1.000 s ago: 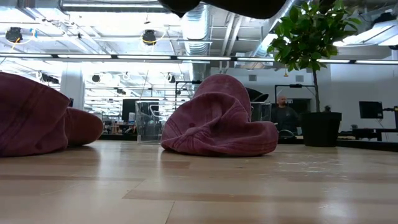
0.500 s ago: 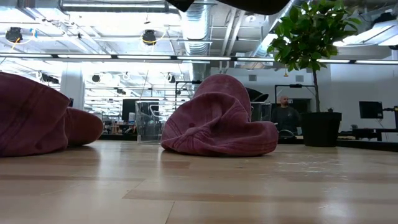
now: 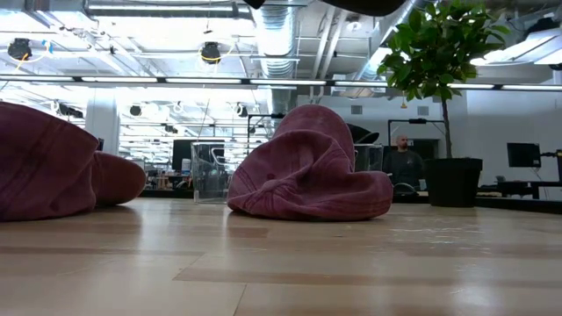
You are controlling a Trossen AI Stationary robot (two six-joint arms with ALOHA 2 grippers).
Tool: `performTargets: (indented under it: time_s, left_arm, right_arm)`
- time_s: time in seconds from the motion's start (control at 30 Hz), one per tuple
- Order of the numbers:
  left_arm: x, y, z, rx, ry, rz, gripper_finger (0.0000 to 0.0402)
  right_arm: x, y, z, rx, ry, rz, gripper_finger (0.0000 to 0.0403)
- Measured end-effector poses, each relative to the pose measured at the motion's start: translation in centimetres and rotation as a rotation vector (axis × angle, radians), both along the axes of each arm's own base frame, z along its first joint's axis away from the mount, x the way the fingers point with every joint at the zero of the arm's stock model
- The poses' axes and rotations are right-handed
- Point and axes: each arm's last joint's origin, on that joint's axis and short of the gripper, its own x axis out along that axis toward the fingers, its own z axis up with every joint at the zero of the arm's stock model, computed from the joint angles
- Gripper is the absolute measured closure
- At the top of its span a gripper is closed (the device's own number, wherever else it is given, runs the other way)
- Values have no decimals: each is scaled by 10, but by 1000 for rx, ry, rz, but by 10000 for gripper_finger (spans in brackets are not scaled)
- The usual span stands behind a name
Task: Pick & Place hat
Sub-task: Put the black cap into the right transparent bin
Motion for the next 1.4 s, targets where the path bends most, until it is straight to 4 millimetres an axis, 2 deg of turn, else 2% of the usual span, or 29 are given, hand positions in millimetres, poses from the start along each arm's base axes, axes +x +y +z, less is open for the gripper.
performTargets:
  time_s: [0.13, 0.3, 0.47, 0.63, 0.77, 1.03, 1.13, 1.23, 1.33, 1.4]
  left_arm:
    - [4, 0, -8, 88, 151, 59, 246]
    - [-3, 4, 1, 36, 77, 59, 246]
    - [-3, 4, 0, 17, 55, 64, 246]
    - [-4, 1, 1, -49, -39, 42, 246]
    - [-6, -9, 1, -89, -115, -69, 246]
    - [-4, -20, 5, -161, -268, -432, 246]
    - [-17, -21, 21, -175, -341, -543, 246]
    - [-42, -14, 44, -211, -432, -597, 246]
    - [-64, -6, 61, -271, -512, -609, 246]
    - [-77, -1, 66, -312, -556, -633, 246]
  right_arm:
    - [-4, 4, 4, 12, -40, 49, 400]
    - [-14, 12, 10, -10, -114, 127, 400]
    - [-26, 20, 16, -30, -188, 200, 400]
    - [-32, 25, 17, -49, -203, 220, 400]
    - [-32, 24, 17, -49, -202, 214, 400]
    - [-25, 19, 16, -46, -197, 211, 400]
    - [-23, 17, 17, -47, -202, 209, 400]
    - [-22, 17, 20, -81, -245, 229, 400]
    - [-18, 17, 32, -91, -306, 251, 400]
    - [-14, 17, 41, -99, -353, 268, 400]
